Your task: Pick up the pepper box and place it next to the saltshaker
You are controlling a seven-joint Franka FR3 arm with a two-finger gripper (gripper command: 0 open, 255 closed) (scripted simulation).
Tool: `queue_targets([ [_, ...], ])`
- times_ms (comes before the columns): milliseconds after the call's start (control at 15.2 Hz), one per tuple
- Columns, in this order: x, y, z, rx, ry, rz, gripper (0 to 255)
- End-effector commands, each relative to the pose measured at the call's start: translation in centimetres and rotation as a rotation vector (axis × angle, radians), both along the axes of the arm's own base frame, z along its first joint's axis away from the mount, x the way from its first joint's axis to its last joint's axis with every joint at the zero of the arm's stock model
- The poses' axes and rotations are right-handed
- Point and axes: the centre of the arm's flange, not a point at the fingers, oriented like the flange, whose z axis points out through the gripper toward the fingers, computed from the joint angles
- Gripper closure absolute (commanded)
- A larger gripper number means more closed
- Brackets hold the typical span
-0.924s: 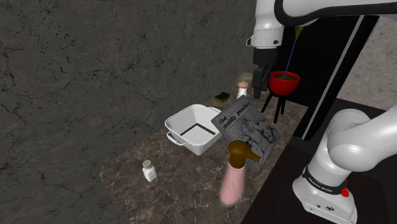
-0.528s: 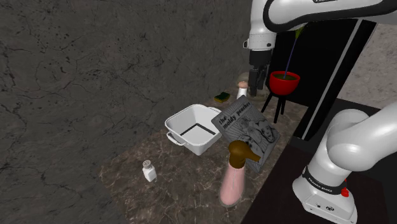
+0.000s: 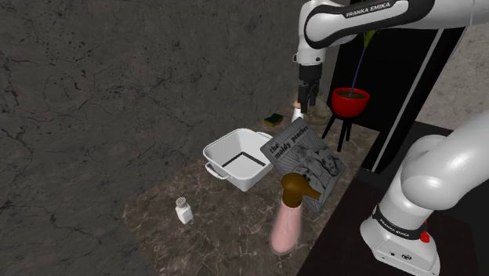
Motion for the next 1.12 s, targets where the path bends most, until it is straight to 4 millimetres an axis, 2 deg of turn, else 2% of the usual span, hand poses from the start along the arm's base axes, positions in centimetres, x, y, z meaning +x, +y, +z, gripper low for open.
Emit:
queue_targets([
  [0,1.4,-2.3,-0.7,-0.009,0.003,-0.001,0],
  [1056,12.5,-18.6,-6.3,-0.071,0.03,-0.012,0],
])
